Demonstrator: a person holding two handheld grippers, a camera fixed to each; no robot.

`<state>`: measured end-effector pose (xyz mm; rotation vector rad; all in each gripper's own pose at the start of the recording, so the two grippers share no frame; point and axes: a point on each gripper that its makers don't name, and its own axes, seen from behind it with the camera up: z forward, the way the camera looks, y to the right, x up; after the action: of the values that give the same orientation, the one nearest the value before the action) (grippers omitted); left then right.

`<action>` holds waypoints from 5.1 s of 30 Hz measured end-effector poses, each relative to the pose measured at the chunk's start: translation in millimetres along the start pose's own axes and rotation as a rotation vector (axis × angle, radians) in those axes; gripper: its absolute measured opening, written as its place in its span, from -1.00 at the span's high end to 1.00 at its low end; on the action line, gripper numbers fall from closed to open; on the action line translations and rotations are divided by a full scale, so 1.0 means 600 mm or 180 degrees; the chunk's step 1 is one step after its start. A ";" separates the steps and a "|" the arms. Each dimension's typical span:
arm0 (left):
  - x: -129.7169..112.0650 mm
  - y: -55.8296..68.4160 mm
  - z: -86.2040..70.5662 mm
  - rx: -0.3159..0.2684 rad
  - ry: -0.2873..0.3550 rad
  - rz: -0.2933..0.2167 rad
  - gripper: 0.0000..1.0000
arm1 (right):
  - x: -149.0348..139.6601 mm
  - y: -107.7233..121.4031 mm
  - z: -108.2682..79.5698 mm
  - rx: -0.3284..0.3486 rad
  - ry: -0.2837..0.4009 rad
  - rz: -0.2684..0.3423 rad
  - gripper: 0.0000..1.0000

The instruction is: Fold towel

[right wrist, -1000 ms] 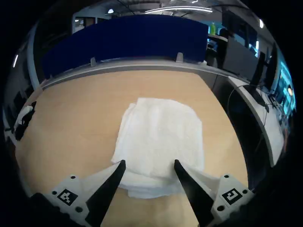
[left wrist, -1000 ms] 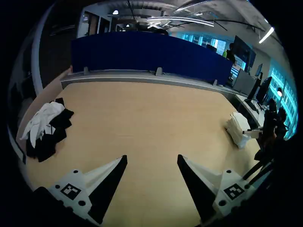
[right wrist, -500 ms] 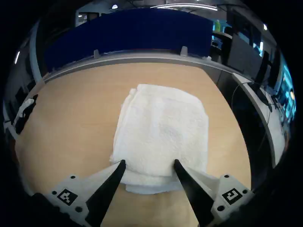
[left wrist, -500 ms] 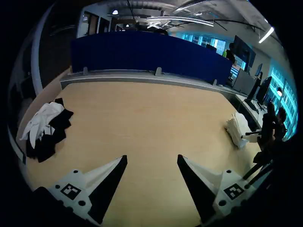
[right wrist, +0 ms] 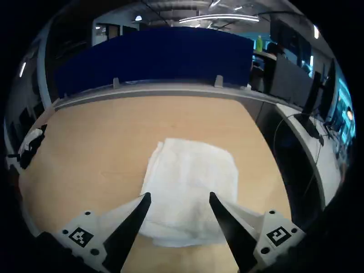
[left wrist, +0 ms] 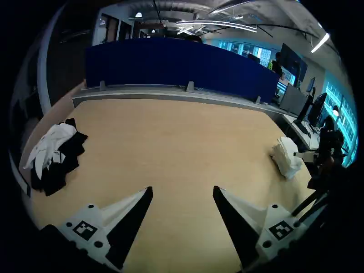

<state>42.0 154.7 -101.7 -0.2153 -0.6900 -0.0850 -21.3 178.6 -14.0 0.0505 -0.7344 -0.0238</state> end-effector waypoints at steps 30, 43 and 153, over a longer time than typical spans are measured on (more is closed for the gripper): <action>-0.004 -0.009 -0.001 0.0116 0.0011 -0.0050 -0.97 | 0.033 0.019 0.114 0.0030 -0.0176 0.0038 -0.99; 0.003 -0.005 0.000 0.0068 0.0035 -0.0038 -0.96 | 0.079 0.021 0.044 -0.0050 0.0159 0.0048 -0.99; 0.057 -0.275 0.113 0.0593 0.2191 0.0302 -0.97 | 0.171 -0.504 -0.118 0.0194 0.1084 -0.0436 -0.99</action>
<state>1.8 8.8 -1.1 -0.0300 0.0000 -0.0004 101.3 -125.0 -14.6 0.1590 -0.3899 -0.1208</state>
